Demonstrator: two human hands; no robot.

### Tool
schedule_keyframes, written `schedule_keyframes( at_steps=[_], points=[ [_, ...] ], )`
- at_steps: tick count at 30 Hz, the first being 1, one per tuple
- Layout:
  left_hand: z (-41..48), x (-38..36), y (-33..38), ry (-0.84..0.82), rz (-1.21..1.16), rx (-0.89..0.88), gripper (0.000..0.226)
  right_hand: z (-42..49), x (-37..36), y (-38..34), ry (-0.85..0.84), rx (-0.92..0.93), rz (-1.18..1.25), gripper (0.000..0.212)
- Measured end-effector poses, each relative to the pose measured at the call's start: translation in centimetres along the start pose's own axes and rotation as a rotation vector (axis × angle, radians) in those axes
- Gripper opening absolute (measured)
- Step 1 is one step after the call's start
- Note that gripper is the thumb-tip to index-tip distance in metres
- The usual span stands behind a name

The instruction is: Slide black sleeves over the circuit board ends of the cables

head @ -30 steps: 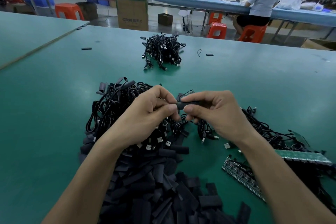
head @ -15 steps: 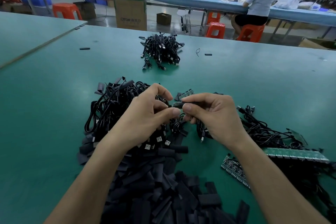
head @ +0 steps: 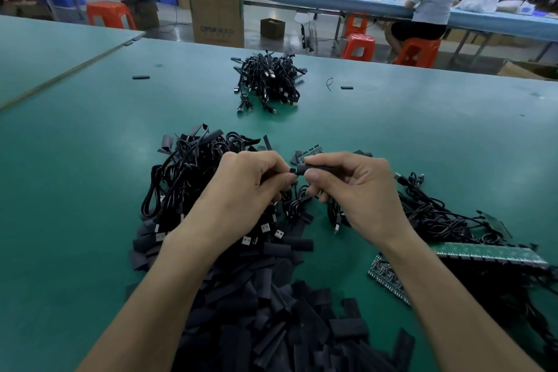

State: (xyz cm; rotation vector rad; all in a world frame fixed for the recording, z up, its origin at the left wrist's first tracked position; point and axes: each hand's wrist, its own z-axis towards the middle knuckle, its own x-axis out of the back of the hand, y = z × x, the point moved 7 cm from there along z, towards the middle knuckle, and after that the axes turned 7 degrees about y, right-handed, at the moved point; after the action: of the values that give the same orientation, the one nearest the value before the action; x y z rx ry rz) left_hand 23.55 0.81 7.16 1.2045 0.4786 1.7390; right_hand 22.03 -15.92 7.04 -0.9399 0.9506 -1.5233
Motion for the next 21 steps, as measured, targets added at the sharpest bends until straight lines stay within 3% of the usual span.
schedule_keyframes(
  at_steps=[16,21],
  points=[
    [-0.2,-0.4,0.8,0.006,0.175,-0.019,0.018,-0.1,0.1,0.8,0.035,-0.098,-0.048,0.024],
    [-0.2,-0.4,0.6,0.052,0.097,0.046,0.018,-0.1,1.1,1.0,0.274,-0.095,0.01,0.031]
  ],
)
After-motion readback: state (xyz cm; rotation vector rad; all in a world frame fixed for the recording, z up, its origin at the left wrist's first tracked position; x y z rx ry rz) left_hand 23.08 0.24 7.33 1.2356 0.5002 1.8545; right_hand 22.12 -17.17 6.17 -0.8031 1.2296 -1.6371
